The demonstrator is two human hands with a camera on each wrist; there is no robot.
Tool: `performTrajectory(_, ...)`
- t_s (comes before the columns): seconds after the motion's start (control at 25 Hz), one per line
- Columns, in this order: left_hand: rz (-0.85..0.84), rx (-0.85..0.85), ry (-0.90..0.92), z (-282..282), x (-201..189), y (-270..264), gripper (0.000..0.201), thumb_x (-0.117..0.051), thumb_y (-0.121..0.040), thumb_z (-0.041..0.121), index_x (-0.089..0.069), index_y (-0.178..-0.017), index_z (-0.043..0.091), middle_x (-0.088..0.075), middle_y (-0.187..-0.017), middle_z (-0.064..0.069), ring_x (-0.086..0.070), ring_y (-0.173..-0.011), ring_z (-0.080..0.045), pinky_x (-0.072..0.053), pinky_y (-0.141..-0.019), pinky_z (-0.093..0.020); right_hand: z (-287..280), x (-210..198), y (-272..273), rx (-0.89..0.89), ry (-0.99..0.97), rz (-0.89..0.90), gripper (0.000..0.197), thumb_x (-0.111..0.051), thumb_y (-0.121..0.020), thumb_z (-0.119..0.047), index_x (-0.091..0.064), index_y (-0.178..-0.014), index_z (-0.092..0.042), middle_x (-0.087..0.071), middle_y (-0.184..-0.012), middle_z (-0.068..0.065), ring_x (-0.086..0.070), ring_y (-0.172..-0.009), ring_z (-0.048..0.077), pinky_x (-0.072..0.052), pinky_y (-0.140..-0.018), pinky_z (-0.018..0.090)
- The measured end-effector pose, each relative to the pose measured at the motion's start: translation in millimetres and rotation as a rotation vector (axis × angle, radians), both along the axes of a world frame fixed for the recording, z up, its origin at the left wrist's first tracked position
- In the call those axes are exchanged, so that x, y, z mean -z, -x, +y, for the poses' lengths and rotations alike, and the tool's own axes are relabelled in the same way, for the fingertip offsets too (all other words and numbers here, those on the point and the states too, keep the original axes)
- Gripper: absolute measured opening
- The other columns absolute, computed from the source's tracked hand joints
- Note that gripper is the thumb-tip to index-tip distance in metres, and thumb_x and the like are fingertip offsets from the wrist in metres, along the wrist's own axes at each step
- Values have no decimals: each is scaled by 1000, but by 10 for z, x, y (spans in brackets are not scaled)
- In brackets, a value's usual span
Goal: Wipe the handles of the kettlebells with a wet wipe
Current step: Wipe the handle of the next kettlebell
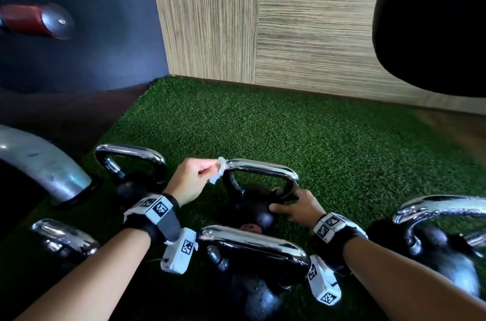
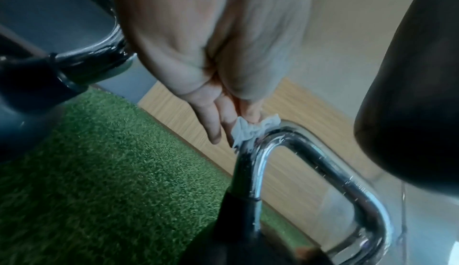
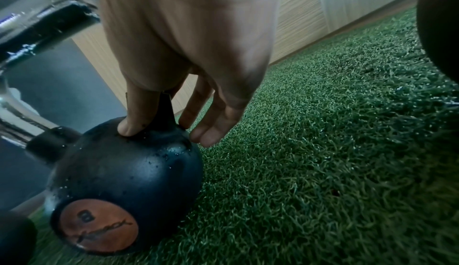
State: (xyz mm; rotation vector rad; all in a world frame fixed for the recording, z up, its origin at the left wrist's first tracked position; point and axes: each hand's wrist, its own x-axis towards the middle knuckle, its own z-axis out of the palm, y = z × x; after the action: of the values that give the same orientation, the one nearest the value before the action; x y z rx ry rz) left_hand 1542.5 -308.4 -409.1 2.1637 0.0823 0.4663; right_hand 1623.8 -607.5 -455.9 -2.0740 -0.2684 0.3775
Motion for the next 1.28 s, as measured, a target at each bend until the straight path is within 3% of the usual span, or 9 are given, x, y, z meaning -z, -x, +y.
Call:
performTrajectory(0.16,61,62,102,-1,213,36,15,-69,-96,23,-81,-105,23,-72,-83,15,-58,-74,-6,-48,-77,-28,-14,34,-21,-21,-1,-15,55,-93,-51,-50,-77,-101,-34,-79,-95,-7,-74,-86,14,-63,-76,41)
performTrajectory(0.32,227,166,264,-133,277,42,14,-70,-96,25,-82,-93,32,-79,-91,7,-71,-84,-12,-55,-85,-34,-11,-19,-15,-17,-60,-33,60,-96,-50,-38,-75,-106,-39,-80,-99,-7,-75,-98,17,-61,-88,40)
performTrajectory(0.4,244,244,90,-105,190,41,26,-68,-98,24,-78,-77,37,-72,-70,18,-61,-66,1,-50,-68,-28,-19,-62,12,-1,-81,-14,50,-97,-61,-19,-76,-104,-31,-80,-96,0,-76,-96,24,-63,-79,36)
performTrajectory(0.6,293,129,-124,-71,43,48,40,-68,-91,55,-65,-59,31,-48,-49,15,-37,-47,-5,-24,-48,-25,-121,-259,55,-144,183,-83,45,-90,-59,-6,-77,-92,-33,-80,-88,-1,-75,-85,15,-63,-79,38)
performTrajectory(0.8,340,58,-243,-287,-192,-320,38,-66,-95,46,-69,-76,13,-54,-60,4,-42,-52,-12,-25,-49,-25,-172,-724,258,-372,449,-93,29,-60,-88,6,-60,-86,-23,-70,-86,7,-63,-64,16,-55,-55,27)
performTrajectory(0.92,352,5,-280,-499,-376,-601,33,-74,-92,37,-71,-97,4,-62,-80,1,-50,-66,-12,-31,-55,-23,-41,-853,391,-485,511,-104,35,-50,-91,8,-70,-109,-14,-71,-108,6,-71,-82,20,-62,-68,30)
performTrajectory(1.04,403,62,-287,-673,-429,-802,22,-73,-93,28,-73,-105,9,-72,-97,-3,-60,-77,-14,-42,-65,-20,78,-852,348,-547,566,-118,50,-47,-86,9,-69,-125,-11,-70,-127,4,-69,-99,12,-50,-65,9)
performTrajectory(1.2,502,154,20,-596,-247,-849,17,-71,-96,29,-75,-93,12,-79,-86,-4,-74,-84,-26,-61,-89,-42,254,-725,160,-222,337,-143,20,-57,-95,-2,-73,-102,-12,-72,-99,0,-59,-66,0,-43,-48,8)
performTrajectory(1.28,473,170,-71,-593,-166,-812,14,-73,-94,24,-78,-86,14,-71,-62,14,-65,-66,-16,-59,-73,-31,334,-616,71,-103,306,-72,22,-70,-93,-27,-65,-109,-13,-70,-98,1,-63,-73,8,-51,-57,20)
